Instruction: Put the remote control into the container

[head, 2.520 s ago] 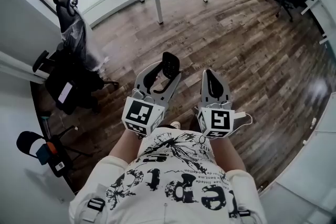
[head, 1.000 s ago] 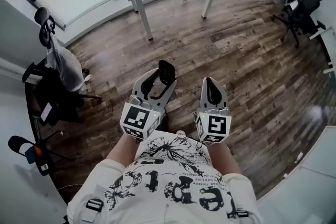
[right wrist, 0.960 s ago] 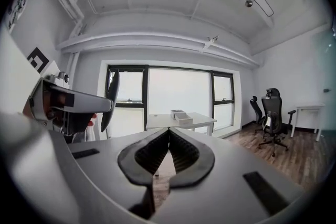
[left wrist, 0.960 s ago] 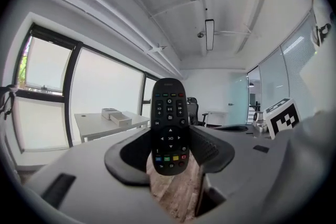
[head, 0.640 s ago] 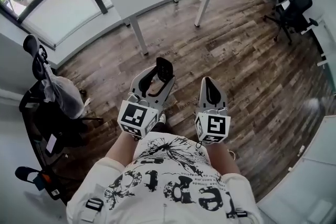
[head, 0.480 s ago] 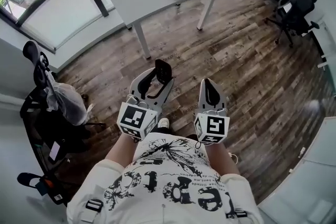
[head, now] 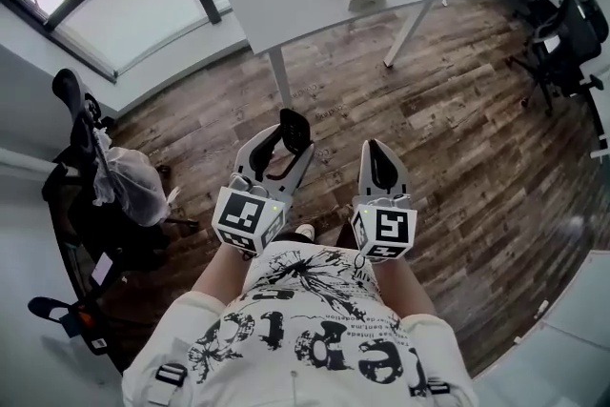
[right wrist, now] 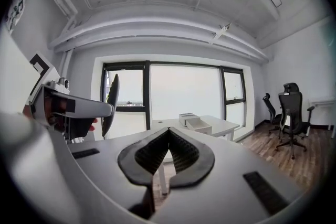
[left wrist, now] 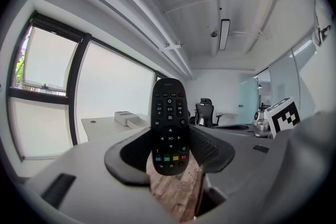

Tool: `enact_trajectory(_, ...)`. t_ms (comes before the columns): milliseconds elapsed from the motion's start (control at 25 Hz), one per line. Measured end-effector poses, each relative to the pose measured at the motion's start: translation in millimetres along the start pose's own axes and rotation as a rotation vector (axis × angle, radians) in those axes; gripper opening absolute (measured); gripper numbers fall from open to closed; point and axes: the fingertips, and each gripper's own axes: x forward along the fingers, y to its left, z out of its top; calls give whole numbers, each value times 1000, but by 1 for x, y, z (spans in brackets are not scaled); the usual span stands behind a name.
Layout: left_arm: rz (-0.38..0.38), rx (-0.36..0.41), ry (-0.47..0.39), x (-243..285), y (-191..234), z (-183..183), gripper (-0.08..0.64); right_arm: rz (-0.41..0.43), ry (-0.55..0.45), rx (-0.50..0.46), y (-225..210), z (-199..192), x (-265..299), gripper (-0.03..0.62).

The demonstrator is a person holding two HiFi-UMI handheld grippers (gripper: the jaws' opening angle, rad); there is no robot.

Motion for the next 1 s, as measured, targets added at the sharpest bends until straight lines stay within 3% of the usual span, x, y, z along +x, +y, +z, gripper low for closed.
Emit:
enact_trajectory(240,106,1,12,45,0,1,235,135,4,-5,-32,-1,46,3)
enact_trajectory(600,237,-23,-15,142,-29,23,234,286,-11,-45,-126,27,103,3)
enact_trajectory(760,254,-34,-4,190,-52,23,235,305,7,-58,-177,27,116,3)
enact_trajectory(1000,214,-5,24,247,-78,33,235,300,34,-20,-232,24,131,3)
